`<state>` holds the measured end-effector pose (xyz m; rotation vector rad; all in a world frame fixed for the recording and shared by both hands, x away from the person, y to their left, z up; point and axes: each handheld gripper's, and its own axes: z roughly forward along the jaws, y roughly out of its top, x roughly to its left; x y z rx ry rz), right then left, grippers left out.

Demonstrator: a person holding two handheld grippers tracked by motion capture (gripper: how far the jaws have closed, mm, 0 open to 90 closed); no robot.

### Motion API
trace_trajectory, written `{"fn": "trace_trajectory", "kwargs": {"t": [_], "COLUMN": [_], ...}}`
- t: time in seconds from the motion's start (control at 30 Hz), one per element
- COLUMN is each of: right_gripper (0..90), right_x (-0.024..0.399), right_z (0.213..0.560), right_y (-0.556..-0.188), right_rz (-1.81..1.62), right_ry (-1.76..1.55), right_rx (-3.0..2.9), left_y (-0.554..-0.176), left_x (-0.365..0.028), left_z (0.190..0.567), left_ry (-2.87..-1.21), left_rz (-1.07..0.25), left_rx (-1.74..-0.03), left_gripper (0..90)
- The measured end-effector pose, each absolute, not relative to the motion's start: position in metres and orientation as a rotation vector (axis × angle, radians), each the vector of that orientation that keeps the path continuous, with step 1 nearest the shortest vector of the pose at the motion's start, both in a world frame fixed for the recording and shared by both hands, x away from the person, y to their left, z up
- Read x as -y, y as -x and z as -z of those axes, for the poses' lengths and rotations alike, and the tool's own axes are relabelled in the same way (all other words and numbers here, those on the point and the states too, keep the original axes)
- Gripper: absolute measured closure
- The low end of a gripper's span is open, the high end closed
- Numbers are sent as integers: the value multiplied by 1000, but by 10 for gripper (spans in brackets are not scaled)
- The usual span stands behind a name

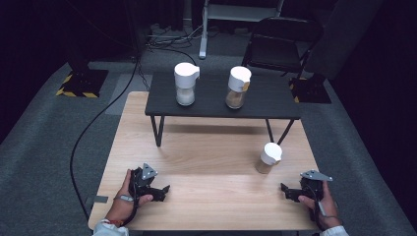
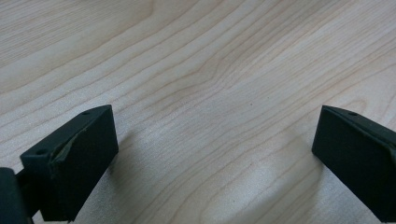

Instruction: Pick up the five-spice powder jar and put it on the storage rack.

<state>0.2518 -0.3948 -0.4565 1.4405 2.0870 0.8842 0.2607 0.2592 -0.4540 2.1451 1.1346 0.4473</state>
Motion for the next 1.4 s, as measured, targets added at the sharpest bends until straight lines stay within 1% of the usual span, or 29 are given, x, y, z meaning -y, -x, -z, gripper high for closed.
{"fn": "trace_trajectory", "kwargs": {"t": [0.27, 0.4, 0.93, 1.4], "right_gripper": [1, 18, 16, 15], "right_x": [395, 393, 384, 376], "right_z": [456, 456, 451, 447], "right_y": [-252, -249, -234, -231], "right_rz": [-885, -880, -988, -1041], "right_ry": [-1435, -1408, -1270, -1235], "right_rx": [-2092, -2087, -2053, -2037], "left_y": [-261, -261, -261, -260], "left_x": [-259, -259, -259, -259], "left_z": [454, 454, 454, 454], "left_ry": [-2144, -2145, -2145, -2144], "left_rz": [-448, -448, -448, -449], "left_rx": [-1137, -1136, -1136, -1139], "left_gripper": [0, 0, 0, 0]}}
